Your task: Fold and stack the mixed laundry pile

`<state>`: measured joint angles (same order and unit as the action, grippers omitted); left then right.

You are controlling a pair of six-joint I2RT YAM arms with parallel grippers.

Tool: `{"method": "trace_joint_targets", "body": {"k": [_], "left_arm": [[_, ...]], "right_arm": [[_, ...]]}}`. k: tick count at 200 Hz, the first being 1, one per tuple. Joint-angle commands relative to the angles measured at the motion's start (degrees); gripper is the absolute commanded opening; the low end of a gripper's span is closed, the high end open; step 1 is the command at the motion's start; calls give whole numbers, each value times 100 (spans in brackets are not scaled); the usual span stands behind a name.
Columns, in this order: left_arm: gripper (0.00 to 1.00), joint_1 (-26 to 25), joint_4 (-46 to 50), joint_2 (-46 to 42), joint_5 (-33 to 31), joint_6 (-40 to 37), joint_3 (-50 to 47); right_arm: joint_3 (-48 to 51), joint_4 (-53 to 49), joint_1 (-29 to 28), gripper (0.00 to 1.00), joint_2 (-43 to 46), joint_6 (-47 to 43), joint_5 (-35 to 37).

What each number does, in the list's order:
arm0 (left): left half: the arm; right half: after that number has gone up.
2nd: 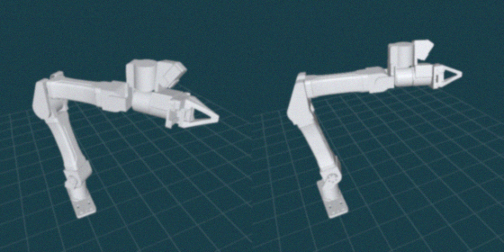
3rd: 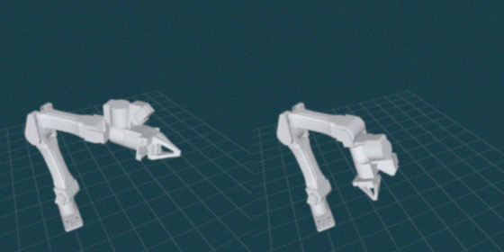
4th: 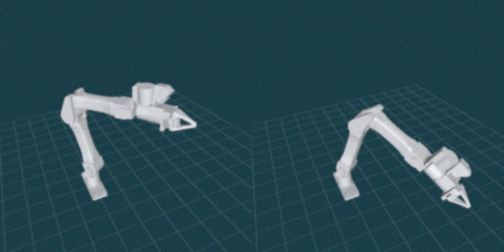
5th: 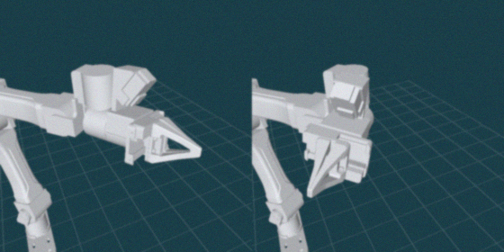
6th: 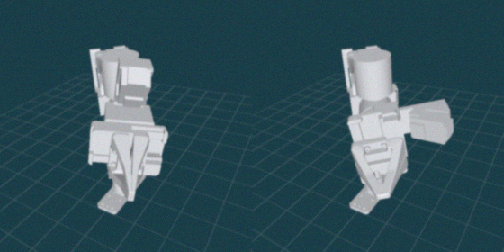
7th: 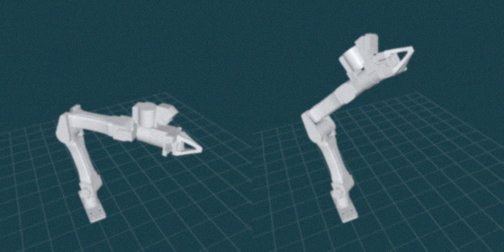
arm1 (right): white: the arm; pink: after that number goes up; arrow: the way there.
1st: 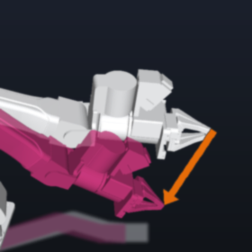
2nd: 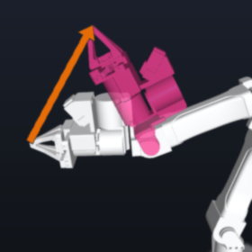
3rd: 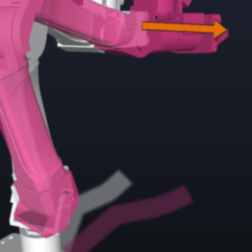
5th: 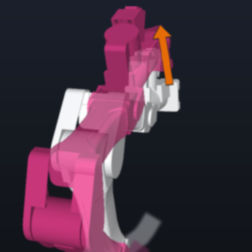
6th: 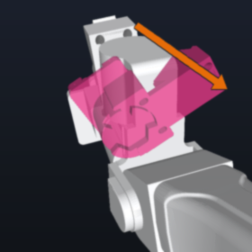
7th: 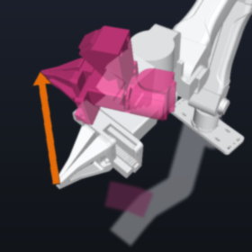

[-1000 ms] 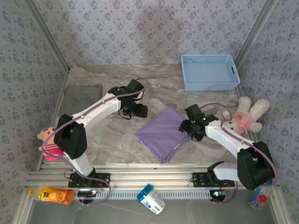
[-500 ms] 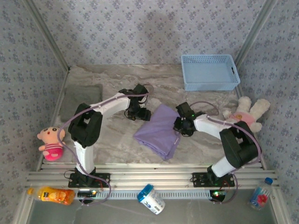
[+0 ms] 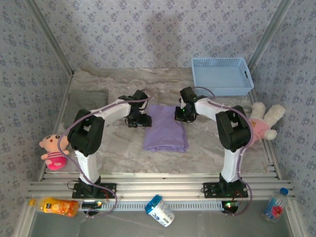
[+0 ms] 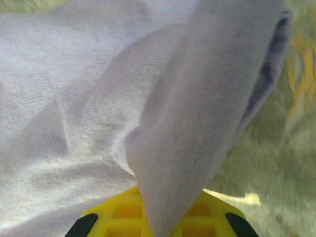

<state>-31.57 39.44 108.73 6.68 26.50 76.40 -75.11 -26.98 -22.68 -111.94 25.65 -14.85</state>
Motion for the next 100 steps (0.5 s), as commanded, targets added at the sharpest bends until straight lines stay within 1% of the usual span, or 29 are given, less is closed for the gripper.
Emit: {"method": "trace_joint_targets", "body": {"k": [1, 13, 17, 27, 36, 43, 48, 53, 65, 80, 100], "left_arm": [[68, -24, -315, -420, 121, 58, -47], [65, -30, -407, -509, 161, -23, -45], [60, -35, -439, -533, 179, -53, -44], [40, -47, -496, -574, 195, -113, -20], [23, -45, -547, -598, 211, -170, 8], [8, -50, -576, -603, 204, -200, 44], [0, -44, -586, -594, 199, -219, 86], [0, -43, -588, -569, 197, -238, 133], [0, -43, -574, -445, 199, -292, 316], [0, -42, -545, -186, 203, -334, 606], [0, -43, -402, 299, 163, -434, 1071]], "right_arm": [[-962, -607, 31, 3, -597, -850, -347], [-1568, -1053, -37, 9, -956, -981, -395], [-1733, -1145, -50, 12, -1037, -978, -403], [-2003, -1247, -83, 18, -1151, -943, -405], [-2159, -1258, -121, 28, -1115, -879, -348], [-2241, -1323, -142, 33, -1022, -772, -211], [-2278, -1401, -149, 36, -943, -664, -115], [-2305, -1472, -149, 40, -841, -577, 48], [-2224, -1646, -134, 43, -520, -291, 452], [-1806, -1678, -139, 44, -39, 108, 812], [-828, -1441, -339, 44, 710, 700, 819]]}}
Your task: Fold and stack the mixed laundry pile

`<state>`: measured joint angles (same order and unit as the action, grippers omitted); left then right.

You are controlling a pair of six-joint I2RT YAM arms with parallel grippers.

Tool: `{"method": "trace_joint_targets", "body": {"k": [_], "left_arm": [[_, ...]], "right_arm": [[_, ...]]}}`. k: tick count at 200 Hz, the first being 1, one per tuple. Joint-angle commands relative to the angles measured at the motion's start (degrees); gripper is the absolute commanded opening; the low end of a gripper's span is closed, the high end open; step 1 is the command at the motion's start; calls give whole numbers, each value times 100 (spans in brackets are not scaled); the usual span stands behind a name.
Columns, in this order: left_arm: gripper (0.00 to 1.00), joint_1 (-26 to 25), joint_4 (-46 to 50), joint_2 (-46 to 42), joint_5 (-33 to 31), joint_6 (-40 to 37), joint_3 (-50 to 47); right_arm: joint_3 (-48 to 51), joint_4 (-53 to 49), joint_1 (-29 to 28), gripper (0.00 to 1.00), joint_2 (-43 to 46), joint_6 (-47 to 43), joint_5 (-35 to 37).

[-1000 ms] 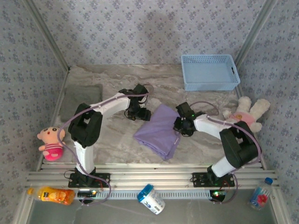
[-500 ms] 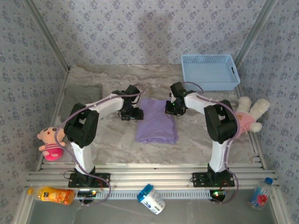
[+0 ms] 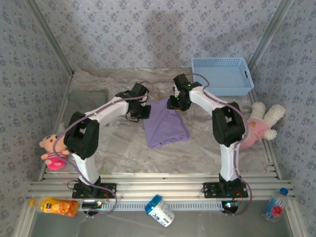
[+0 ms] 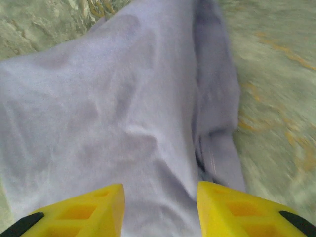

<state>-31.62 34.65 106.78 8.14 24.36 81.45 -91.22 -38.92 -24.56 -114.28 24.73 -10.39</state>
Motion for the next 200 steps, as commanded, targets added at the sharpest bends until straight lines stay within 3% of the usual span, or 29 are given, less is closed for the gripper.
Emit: {"method": "trace_joint_targets", "body": {"k": [1, 43, 92, 131, 164, 177, 193, 200], "left_arm": [[0, -38, 85, 524, 14, -229, 596], [0, -3, 781, 1284, -473, -396, 1213], [0, 52, 1126, 1339, -761, -334, 653], [0, 29, 1061, 562, -249, 391, -524], [1, -288, 790, -579, 494, 1300, -1411], [9, -330, 897, -959, 406, 1384, -1407], [42, -206, 1142, -1275, 74, 1312, -1231], [51, -89, 1198, -1360, -42, 1210, -1158]], "right_arm": [[813, -222, -166, 44, 983, 807, 381], [2772, 974, -933, 37, 1781, 2255, 205], [3277, 1276, -1092, 31, 1383, 2919, 528], [2804, 497, -550, 29, 994, 2140, 1127], [1975, 473, -113, 29, 502, 1354, 1025], [1565, 230, -68, 30, 400, 1177, 982], [1297, 149, -119, 35, 518, 901, 1015], [1259, 140, -143, 39, 626, 879, 990]]}}
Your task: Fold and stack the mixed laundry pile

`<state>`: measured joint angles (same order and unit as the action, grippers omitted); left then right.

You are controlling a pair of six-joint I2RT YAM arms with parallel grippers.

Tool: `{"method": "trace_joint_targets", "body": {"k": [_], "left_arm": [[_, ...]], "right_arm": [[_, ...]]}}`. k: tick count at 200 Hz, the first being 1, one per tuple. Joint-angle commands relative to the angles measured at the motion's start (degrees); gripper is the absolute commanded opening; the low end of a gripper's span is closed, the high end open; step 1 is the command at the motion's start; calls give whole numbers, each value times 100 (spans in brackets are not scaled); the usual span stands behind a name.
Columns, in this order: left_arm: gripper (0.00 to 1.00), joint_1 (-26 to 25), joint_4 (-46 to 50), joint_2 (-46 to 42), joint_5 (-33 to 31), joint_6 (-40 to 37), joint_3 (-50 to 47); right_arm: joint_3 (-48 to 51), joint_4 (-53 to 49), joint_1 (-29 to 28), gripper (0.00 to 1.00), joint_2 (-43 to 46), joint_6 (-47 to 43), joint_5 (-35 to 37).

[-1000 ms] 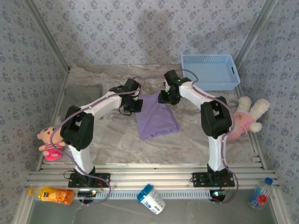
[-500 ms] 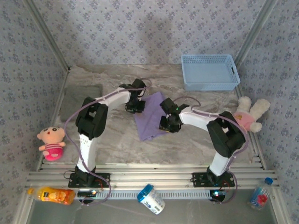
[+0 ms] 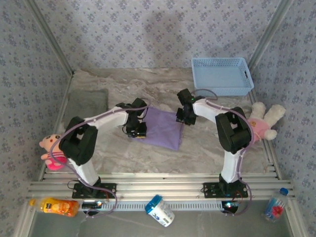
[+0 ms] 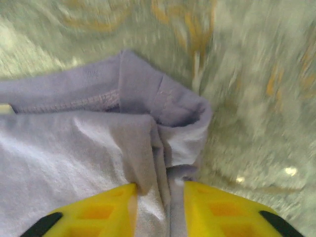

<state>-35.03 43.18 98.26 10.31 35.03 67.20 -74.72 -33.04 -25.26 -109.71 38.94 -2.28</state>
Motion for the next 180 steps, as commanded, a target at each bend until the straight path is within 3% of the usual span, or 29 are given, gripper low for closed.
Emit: {"method": "trace_joint_targets", "body": {"k": [1, 12, 36, 67, 158, 180], "left_arm": [[52, 273, 347, -522, -275, 127, 272], [61, 508, 304, -617, -410, -77, 302], [66, 1047, -89, -553, -301, -579, 190], [68, 1233, -742, -161, 149, -1228, 166], [71, 1216, -1542, 874, 584, -1679, 337], [71, 1120, -1482, 1029, 594, -1740, 386]], "right_arm": [[-393, -444, -79, 40, 187, -539, 177], [-312, -439, -99, 50, 388, -553, 168], [256, -225, -228, 66, 911, -377, 179], [1048, 191, -430, 75, 1304, 63, 187], [1306, 872, -669, 69, 662, 711, 356], [1300, 923, -726, 63, 493, 803, 292]]}}
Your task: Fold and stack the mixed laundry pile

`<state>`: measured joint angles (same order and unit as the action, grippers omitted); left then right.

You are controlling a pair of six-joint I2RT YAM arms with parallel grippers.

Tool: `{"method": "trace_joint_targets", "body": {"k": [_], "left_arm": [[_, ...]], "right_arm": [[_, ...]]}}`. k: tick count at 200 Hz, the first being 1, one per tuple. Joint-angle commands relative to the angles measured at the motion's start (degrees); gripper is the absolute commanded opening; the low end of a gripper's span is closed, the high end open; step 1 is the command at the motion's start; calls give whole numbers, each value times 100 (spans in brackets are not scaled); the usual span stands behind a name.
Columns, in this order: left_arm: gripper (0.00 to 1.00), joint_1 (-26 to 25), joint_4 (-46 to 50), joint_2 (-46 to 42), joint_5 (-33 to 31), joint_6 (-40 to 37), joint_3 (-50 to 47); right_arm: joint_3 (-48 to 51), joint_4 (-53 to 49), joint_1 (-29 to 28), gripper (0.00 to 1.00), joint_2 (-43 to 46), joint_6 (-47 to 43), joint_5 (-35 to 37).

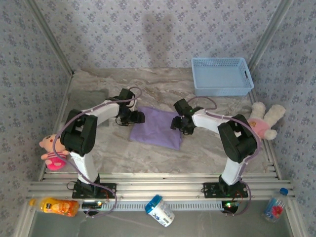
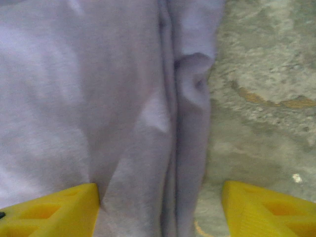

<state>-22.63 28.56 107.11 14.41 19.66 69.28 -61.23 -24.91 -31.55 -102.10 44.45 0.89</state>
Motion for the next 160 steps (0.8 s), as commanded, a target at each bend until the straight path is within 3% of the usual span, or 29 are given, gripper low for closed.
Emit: {"method": "trace_joint_targets", "body": {"k": [1, 45, 69, 131, 160], "left_arm": [[71, -127, -18, 148, 184, -210, 181], [71, -372, 171, 368, 114, -212, 248], [69, -490, 355, 514, 42, -154, 388], [61, -885, 1265, 914, -1294, 359, 855], [55, -927, 1392, 1160, -1312, 552, 892]], "right_arm": [[-48, 118, -97, 62, -276, 259, -26], [-48, 219, -177, 42, -387, 369, -105], [-139, 150, -248, 40, -483, 374, -89], [-163, 123, -343, 34, -592, 523, -31], [-109, 149, -352, 33, -600, 601, -35]]}}
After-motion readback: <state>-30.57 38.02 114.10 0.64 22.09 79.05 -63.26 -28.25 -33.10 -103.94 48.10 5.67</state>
